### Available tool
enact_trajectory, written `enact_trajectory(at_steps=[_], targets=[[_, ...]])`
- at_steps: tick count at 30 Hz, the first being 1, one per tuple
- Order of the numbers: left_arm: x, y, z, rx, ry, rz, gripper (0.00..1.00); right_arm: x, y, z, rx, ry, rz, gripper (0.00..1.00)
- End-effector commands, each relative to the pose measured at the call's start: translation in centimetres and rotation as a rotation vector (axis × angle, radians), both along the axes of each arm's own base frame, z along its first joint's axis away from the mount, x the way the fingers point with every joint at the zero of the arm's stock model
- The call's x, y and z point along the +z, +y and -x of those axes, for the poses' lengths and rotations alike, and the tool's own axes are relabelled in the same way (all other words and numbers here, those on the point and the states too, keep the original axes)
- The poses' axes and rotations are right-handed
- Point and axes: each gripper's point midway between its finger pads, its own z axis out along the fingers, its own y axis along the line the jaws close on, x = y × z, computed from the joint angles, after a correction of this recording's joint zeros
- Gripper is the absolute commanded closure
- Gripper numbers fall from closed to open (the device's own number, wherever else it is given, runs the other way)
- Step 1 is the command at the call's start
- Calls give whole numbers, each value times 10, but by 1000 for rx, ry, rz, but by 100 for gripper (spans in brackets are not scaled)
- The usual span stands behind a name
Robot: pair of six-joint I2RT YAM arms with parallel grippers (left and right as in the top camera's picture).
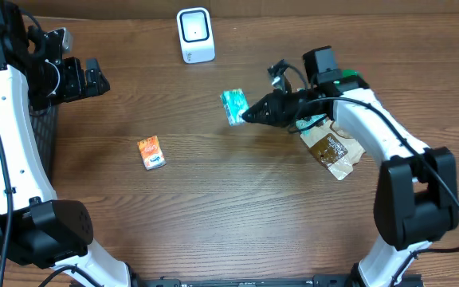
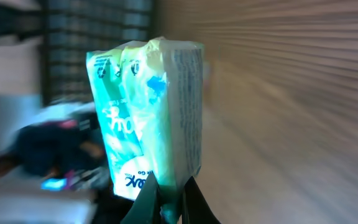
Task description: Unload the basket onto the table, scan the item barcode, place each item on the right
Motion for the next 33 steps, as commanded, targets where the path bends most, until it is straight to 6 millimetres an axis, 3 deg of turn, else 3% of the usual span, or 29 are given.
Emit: enact_trajectory(at_steps=[1,4,12,26,28,33], targets=[[4,1,-1,-12,-16,-8,1,53,11,25,143,3,-278,96],[4,1,-1,-12,-16,-8,0,76,10,33,207,15,-404,96],[4,1,-1,-12,-16,-8,1,77,10,32,188,116,-390,96],[4,1,-1,-12,-16,-8,0,78,10,31,192,95,-392,96],[4,1,-1,-12,-16,-8,0,69,12,25,162,74,-342,96],[4,1,-1,-12,-16,-8,1,14,22,4,-38,127,-9,96]])
